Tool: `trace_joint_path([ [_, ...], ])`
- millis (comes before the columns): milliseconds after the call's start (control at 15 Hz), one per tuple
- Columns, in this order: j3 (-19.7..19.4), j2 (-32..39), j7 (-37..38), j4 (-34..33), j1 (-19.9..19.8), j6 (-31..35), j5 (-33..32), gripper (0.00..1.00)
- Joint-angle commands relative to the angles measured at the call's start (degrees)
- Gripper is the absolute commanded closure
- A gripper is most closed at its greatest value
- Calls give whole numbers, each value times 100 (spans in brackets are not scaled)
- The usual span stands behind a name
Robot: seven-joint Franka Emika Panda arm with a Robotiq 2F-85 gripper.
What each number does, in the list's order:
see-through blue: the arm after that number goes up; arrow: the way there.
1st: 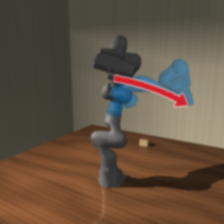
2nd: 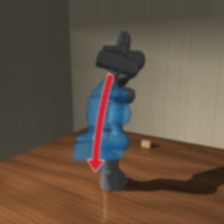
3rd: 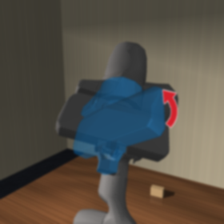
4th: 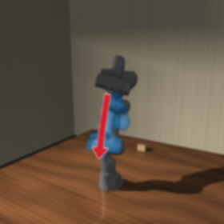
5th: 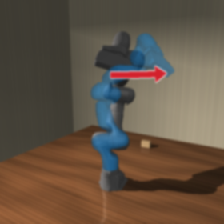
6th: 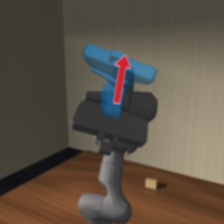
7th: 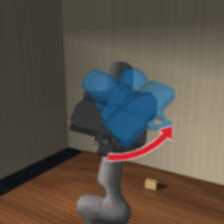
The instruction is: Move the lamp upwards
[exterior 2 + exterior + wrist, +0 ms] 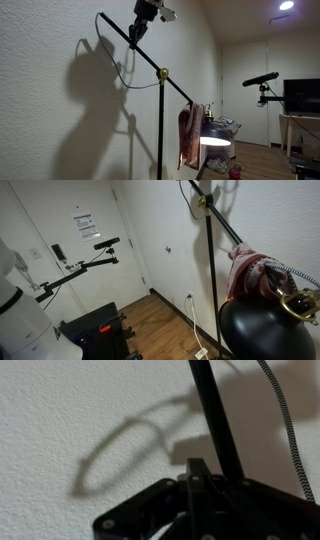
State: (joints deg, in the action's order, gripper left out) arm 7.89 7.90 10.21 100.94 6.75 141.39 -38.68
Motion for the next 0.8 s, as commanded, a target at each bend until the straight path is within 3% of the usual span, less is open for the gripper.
trace_joint_path([
  [0, -54, 167, -261, -113, 141, -132, 193, 100],
  [733, -17, 144, -86, -20, 383, -401, -358, 100],
])
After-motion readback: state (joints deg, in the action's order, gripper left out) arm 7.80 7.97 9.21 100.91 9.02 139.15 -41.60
